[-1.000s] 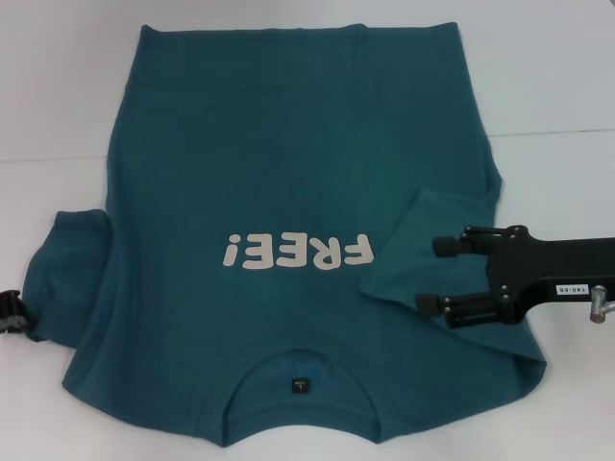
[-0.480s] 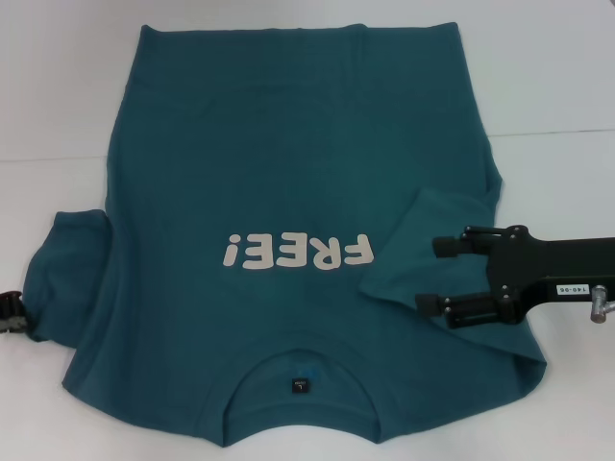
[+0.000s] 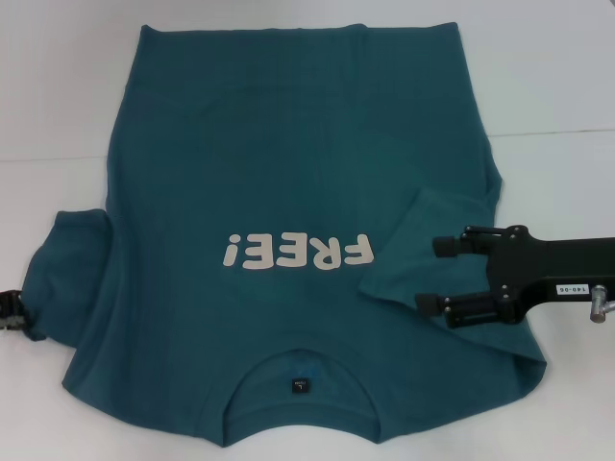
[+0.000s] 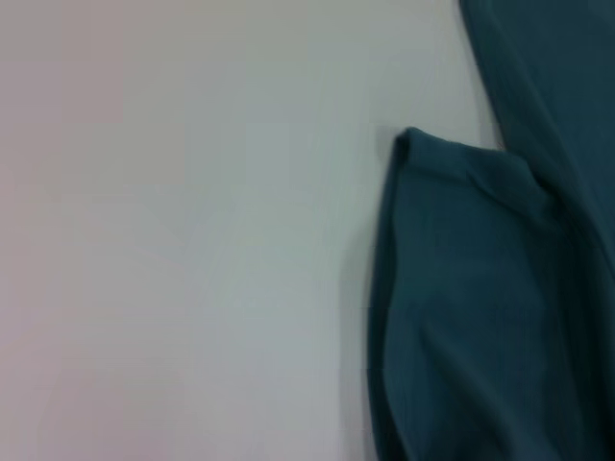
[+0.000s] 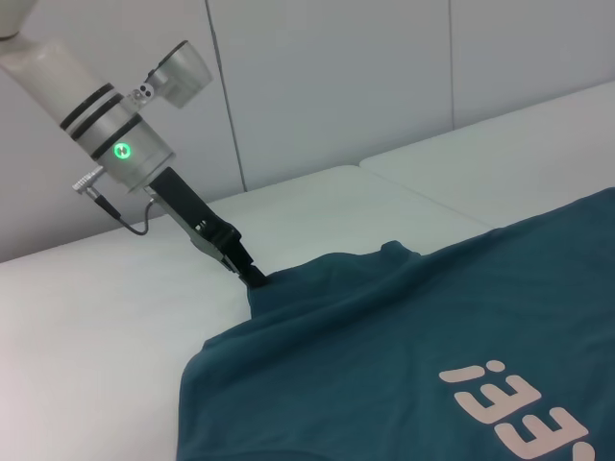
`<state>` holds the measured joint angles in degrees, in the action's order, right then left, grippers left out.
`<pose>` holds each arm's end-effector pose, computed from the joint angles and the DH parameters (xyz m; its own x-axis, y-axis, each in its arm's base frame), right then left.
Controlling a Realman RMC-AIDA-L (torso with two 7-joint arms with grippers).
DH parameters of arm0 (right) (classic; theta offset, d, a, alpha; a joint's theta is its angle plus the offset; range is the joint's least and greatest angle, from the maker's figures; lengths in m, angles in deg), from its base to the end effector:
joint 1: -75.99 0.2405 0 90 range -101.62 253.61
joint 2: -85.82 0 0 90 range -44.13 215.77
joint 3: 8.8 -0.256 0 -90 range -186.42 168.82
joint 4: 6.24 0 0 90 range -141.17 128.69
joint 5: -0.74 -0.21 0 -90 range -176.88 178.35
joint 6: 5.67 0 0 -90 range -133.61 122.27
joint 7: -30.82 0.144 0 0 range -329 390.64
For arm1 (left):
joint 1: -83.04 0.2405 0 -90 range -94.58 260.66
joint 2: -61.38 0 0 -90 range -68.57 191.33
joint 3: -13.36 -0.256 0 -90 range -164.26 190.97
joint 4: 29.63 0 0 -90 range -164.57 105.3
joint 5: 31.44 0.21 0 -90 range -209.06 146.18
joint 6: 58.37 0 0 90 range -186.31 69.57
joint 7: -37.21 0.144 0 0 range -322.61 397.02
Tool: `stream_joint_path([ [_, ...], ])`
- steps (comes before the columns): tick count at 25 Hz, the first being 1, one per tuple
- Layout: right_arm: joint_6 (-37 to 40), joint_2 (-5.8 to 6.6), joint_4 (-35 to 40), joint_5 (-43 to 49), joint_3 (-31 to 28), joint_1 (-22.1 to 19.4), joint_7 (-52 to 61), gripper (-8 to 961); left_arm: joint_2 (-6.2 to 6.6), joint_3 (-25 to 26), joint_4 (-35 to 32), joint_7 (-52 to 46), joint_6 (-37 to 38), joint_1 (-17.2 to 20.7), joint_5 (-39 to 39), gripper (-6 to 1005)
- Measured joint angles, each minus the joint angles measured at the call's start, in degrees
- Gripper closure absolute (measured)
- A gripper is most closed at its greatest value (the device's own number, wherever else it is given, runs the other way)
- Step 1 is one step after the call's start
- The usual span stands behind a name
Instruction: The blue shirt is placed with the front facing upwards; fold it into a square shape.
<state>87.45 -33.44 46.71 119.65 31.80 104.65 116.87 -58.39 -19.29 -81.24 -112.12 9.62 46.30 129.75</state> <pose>0.2523 0.3354 0.0364 0.8681 -0.2903 -0.4026 -0.3977 -0.8922 -0.2143 -0.3317 0.3793 0.0565 0.1725 0.8865 0.4294 0.8898 0.0468 -0.4540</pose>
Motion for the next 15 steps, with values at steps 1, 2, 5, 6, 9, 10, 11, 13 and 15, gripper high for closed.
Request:
stream_joint_path([
  [1, 0.0, 0.0, 0.0, 0.0, 0.0, 0.0, 0.0, 6, 0.01, 0.1, -0.2, 0.0, -0.2, 0.0, 0.2, 985],
  [2, -0.1, 0.0, 0.0, 0.0, 0.0, 0.0, 0.0, 6, 0.0, 0.1, -0.4, 0.0, -0.4, 0.1, 0.3, 985],
  [5, -0.2, 0.0, -0.1, 0.0, 0.0, 0.0, -0.1, 6, -0.11, 0.1, -0.9, -0.2, -1.2, 0.4, 0.8, 985],
  [6, -0.2, -0.02, -0.2, 0.0, 0.0, 0.0, -0.1, 6, -0.15, 0.1, -1.1, -0.4, -1.8, 0.5, 1.3, 985],
  [9, -0.3, -0.07, -0.2, 0.0, 0.0, 0.0, -0.2, 6, -0.16, 0.2, -1.4, -0.4, -2.7, 0.5, 2.2, 985],
  [10, -0.3, -0.07, -0.2, 0.0, 0.0, 0.0, -0.1, 6, -0.15, 0.2, -1.5, -0.5, -3.1, 0.5, 2.3, 985],
  [11, -0.3, -0.08, -0.2, 0.0, 0.0, 0.0, -0.1, 6, -0.15, 0.2, -1.5, -0.5, -3.6, 0.6, 2.4, 984],
  [13, -0.3, -0.09, -0.3, 0.0, 0.0, 0.1, -0.1, 6, -0.15, 0.2, -1.5, -0.6, -4.5, 0.6, 2.4, 984],
  [15, -0.3, -0.09, -0.3, 0.0, 0.0, 0.1, 0.0, 6, -0.14, 0.2, -1.5, -0.6, -5.6, 0.6, 2.4, 984],
])
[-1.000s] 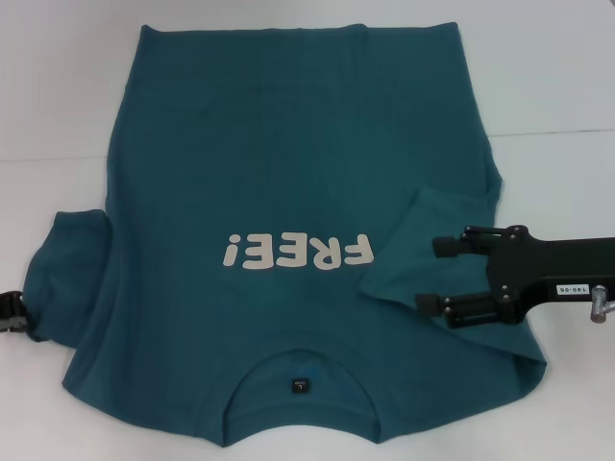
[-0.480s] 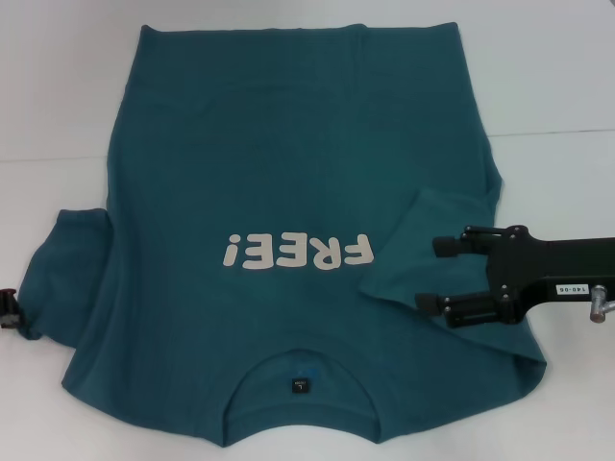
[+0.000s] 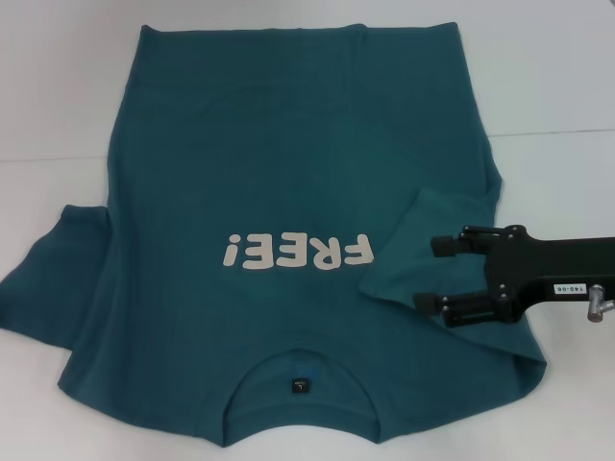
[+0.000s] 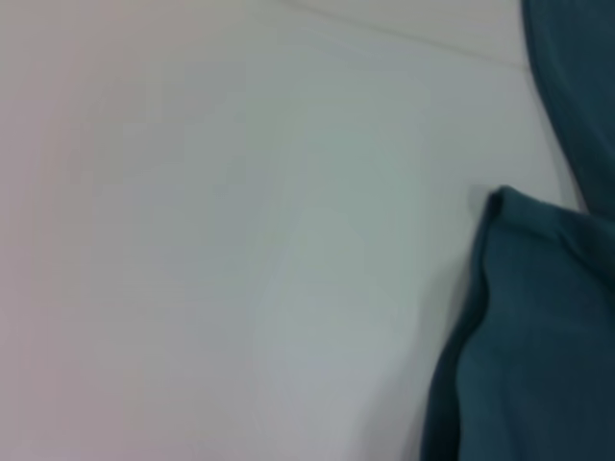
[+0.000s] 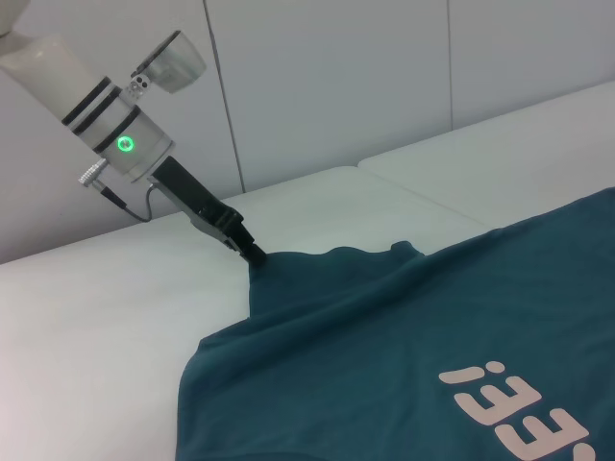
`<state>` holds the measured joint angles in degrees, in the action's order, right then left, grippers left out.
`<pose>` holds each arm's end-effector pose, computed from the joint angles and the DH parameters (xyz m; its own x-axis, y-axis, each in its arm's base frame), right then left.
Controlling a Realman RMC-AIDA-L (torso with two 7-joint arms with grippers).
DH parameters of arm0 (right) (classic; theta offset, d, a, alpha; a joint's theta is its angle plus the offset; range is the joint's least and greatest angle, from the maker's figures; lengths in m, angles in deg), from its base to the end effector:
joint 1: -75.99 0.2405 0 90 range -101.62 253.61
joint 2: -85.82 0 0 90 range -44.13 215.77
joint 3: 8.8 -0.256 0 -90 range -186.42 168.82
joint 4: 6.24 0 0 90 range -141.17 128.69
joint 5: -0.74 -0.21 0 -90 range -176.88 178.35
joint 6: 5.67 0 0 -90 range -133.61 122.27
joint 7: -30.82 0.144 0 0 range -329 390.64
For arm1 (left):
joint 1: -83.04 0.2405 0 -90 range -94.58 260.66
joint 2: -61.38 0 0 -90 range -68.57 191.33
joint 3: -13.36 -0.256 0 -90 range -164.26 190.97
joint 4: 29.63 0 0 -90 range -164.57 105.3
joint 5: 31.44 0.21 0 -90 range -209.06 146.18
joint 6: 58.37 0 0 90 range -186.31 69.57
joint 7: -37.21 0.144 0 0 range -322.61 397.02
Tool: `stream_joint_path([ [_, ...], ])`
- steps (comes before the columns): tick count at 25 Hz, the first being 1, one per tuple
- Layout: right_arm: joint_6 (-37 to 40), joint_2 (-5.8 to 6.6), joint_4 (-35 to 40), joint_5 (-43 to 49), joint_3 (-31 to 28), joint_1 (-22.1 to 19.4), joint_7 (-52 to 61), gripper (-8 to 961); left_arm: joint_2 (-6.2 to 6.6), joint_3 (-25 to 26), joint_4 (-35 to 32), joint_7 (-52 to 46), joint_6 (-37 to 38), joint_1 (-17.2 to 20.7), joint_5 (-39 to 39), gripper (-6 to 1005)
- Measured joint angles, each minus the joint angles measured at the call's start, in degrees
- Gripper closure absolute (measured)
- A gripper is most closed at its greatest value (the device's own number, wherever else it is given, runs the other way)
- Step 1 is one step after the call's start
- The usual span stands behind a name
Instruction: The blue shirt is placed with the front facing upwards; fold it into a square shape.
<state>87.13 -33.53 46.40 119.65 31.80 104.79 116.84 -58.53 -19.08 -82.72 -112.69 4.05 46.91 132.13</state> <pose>0.2521 0.3361 0.0350 0.8666 -0.2922 -0.4045 -0.4003 -0.8910 -0.2140 -0.3418 0.3853 0.0724 0.2126 0.8461 0.4888 0.8464 0.0906 -0.5248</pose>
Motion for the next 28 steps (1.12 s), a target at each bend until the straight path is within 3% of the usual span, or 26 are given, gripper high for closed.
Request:
stream_joint_path([
  [28, -0.9, -0.09, -0.4, 0.0, 0.0, 0.5, 0.1, 7, -0.06, 0.1, 0.5, -2.5, -12.3, -0.1, 0.0, 985],
])
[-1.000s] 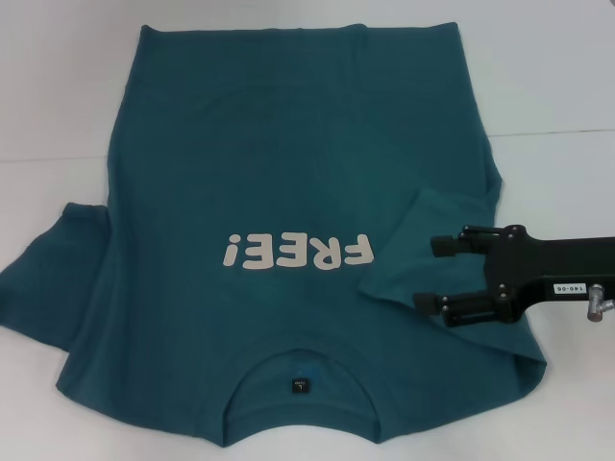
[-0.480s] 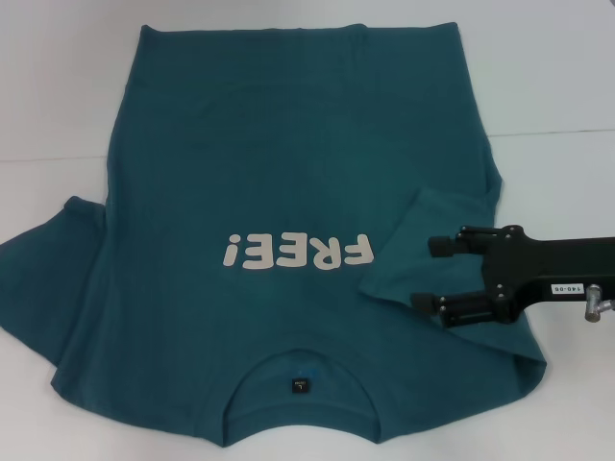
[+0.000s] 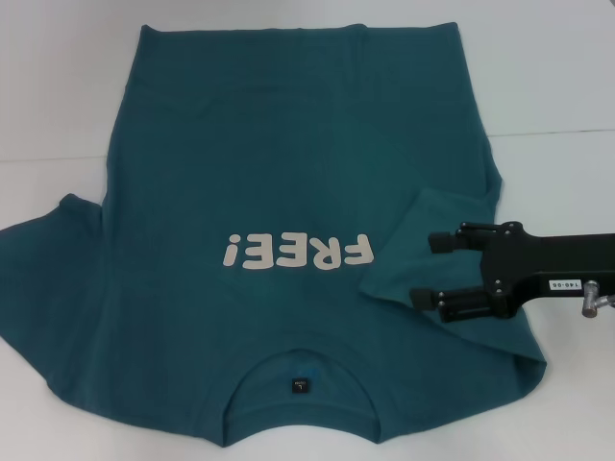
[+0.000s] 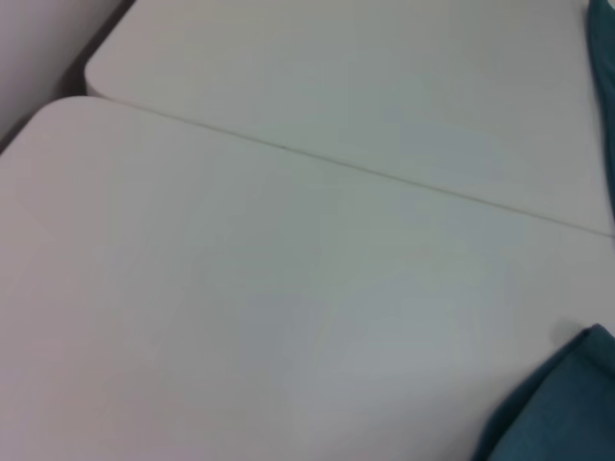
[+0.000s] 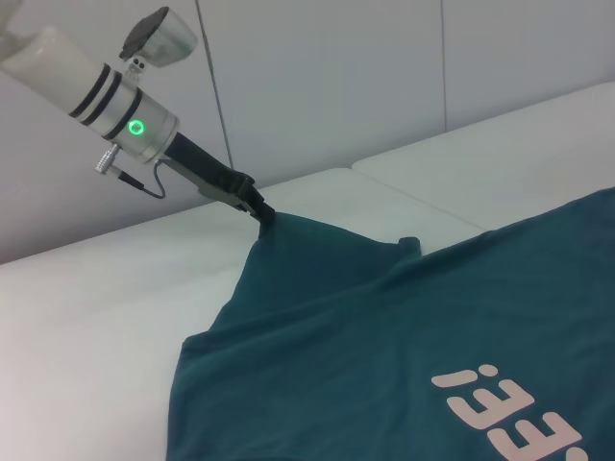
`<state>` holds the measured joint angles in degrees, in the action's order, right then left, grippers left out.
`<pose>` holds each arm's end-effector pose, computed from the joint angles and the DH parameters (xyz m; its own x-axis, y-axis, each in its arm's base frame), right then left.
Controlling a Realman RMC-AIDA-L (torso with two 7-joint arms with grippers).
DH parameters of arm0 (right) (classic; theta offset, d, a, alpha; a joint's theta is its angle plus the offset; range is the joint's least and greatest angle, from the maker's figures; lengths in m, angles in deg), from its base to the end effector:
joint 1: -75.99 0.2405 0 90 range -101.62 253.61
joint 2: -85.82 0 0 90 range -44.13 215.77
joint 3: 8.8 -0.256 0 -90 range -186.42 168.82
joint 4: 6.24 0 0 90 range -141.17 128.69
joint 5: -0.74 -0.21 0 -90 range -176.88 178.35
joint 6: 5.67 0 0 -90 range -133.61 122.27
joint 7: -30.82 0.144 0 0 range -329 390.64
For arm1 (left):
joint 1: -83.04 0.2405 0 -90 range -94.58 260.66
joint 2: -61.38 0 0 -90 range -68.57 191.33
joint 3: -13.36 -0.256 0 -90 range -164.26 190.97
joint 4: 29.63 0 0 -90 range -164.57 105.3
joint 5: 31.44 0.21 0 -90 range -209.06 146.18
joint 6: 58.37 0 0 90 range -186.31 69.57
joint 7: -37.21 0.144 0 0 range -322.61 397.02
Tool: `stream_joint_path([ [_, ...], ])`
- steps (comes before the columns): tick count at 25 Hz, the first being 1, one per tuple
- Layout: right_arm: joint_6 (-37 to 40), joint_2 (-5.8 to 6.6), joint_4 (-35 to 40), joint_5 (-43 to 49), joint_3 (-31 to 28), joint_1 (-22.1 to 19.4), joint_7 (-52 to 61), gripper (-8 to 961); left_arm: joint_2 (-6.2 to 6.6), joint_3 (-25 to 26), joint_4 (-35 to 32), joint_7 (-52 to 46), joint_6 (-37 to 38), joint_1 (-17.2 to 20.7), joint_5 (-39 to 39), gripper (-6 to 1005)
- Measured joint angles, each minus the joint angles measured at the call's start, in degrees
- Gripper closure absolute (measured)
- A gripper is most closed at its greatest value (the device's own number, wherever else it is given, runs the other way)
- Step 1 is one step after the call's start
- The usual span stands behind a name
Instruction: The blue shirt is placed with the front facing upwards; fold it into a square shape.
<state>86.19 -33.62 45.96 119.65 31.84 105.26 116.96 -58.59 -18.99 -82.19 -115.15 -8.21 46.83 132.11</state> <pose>0.2507 0.3394 0.0334 0.8653 -0.2934 -0.4064 -0.4044 -0.8877 -0.2201 -0.3481 0.4041 0.0927 0.2659 0.7335 0.6255 0.8072 0.1853 -0.5604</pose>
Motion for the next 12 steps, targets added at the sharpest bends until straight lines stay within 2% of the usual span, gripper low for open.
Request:
stream_joint_path([
  [12, -1.3, 0.0, -0.4, 0.0, 0.4, 0.1, 0.0, 7, 0.0, 0.6, 0.0, -0.4, -1.4, 0.1, 0.0, 985],
])
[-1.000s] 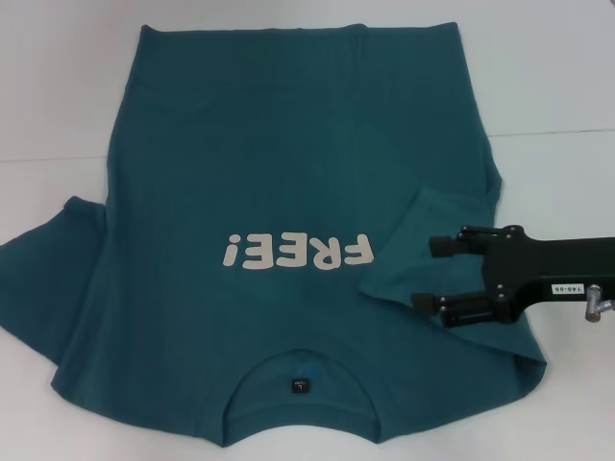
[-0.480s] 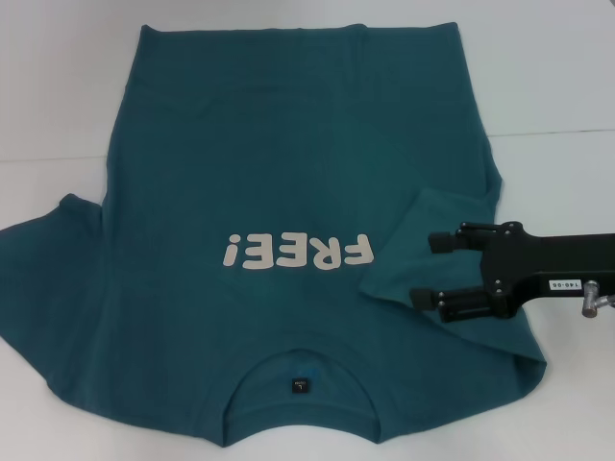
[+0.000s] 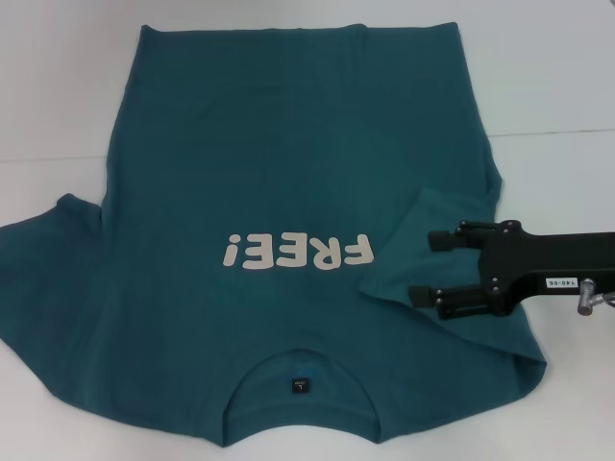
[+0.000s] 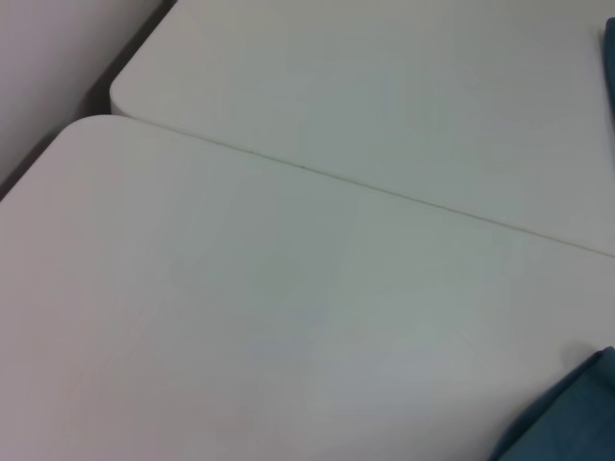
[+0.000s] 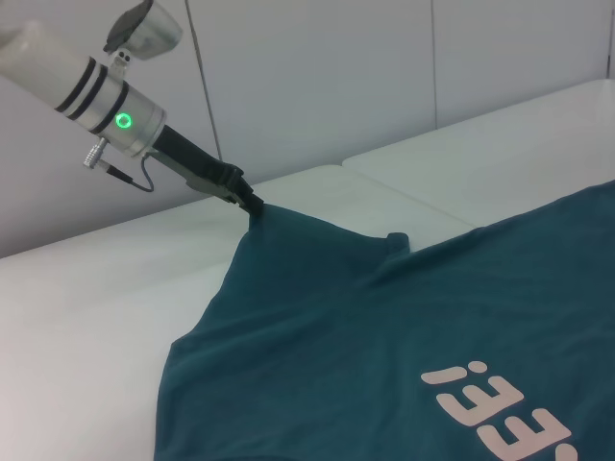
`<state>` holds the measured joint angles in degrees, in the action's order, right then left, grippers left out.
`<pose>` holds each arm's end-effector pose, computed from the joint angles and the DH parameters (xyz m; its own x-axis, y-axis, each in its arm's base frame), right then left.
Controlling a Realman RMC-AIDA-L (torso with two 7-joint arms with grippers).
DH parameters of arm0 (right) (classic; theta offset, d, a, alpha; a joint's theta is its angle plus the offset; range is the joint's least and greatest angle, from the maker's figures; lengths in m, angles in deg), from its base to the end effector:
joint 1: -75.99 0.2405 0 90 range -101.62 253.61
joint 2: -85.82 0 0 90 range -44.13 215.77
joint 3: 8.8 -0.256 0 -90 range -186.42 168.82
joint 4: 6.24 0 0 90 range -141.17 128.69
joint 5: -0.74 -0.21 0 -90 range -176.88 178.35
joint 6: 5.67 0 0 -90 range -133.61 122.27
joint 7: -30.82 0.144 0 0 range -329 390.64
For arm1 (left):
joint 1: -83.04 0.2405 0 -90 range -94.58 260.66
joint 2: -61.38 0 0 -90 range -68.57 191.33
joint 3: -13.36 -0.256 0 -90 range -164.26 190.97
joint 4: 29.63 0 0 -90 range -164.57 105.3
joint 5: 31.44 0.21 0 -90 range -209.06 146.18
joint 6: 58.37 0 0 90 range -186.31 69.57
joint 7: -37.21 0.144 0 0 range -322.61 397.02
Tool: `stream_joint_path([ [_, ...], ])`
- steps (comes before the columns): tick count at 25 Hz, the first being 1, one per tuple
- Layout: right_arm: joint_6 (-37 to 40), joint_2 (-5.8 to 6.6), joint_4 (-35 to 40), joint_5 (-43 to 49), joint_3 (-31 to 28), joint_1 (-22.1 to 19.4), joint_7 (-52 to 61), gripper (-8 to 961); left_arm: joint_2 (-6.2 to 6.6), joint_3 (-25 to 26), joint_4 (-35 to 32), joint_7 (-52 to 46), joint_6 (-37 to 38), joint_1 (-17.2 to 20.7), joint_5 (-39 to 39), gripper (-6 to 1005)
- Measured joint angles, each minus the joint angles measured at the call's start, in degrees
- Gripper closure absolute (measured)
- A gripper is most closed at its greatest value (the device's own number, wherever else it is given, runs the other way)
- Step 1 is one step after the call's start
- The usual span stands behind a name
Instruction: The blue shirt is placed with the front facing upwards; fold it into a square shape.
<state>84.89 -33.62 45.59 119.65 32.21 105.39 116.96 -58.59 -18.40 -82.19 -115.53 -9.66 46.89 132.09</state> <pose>0.2516 0.3420 0.0319 0.8661 -0.2961 -0.4028 -0.4095 -0.8823 -0.2319 -0.3503 0.4050 0.0968 0.2645 0.7143 0.6480 0.8047 0.2069 -0.5565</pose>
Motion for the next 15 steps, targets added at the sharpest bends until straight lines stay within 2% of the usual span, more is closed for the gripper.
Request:
stream_joint_path([
  [15, -1.8, 0.0, -0.3, 0.1, 1.3, 0.0, 0.0, 7, -0.16, -1.4, -2.7, 0.5, 2.6, -0.6, -5.8, 984],
])
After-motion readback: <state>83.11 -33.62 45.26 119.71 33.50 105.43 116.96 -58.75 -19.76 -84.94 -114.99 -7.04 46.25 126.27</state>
